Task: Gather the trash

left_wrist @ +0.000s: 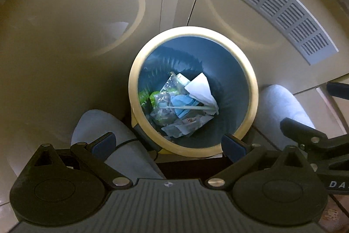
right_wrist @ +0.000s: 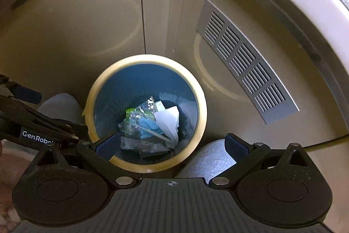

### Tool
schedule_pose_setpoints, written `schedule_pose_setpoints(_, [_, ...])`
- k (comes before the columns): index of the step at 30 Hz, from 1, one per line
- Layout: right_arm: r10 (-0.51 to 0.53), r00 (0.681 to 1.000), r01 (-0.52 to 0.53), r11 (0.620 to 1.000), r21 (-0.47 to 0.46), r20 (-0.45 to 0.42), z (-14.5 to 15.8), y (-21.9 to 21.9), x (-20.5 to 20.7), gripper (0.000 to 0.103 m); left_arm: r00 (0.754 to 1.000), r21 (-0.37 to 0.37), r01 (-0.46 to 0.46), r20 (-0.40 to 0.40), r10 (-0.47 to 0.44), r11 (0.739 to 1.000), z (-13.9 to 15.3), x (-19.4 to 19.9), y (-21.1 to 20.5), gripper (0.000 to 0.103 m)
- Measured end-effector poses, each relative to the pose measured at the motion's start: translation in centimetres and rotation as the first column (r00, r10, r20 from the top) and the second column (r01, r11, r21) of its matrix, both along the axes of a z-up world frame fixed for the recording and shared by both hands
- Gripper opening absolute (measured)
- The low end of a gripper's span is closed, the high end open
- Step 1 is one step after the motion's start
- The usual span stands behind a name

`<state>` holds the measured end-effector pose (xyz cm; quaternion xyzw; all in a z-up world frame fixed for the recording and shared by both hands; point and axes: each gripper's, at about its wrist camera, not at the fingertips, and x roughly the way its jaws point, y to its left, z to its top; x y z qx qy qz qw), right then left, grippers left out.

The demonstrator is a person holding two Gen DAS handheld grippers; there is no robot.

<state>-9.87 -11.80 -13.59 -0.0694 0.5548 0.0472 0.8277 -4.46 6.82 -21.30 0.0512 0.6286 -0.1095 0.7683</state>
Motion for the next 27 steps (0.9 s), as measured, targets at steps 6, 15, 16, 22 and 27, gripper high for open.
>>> schedule_pose_setpoints(6, [-0.020,0.999,0.020,1.000,0.004,-0.033,-1.0,-0.1,0.8,0.101,1.000,0.025,0.000,-0.003,0.000,1.000,-0.6,0.3,0.0,0.103])
schedule_pose_setpoints(15, [-0.002,1.000,0.002,1.000,0.005,-0.029,-1.3,0.3,0.5,0.101,1.000,0.049,-0.008,0.018,0.007,0.999,-0.1,0.2,0.1,0.103])
schedule_pose_setpoints(16, [-0.001,1.000,0.001,1.000,0.006,-0.026,-1.2,0.3,0.5,0.101,1.000,0.054,-0.009,0.022,0.007,0.999,0.1,0.2,0.1,0.103])
schedule_pose_setpoints(22, [-0.006,1.000,0.006,1.000,0.013,-0.002,-0.7,-0.1,0.0,0.101,0.999,0.072,-0.019,0.048,0.015,0.997,0.8,-0.1,0.1,0.103])
schedule_pose_setpoints(27, [-0.009,1.000,0.009,1.000,0.022,0.014,-0.3,-0.3,-0.5,0.101,0.998,0.076,-0.013,0.061,0.009,0.997,1.4,-0.5,-0.1,0.103])
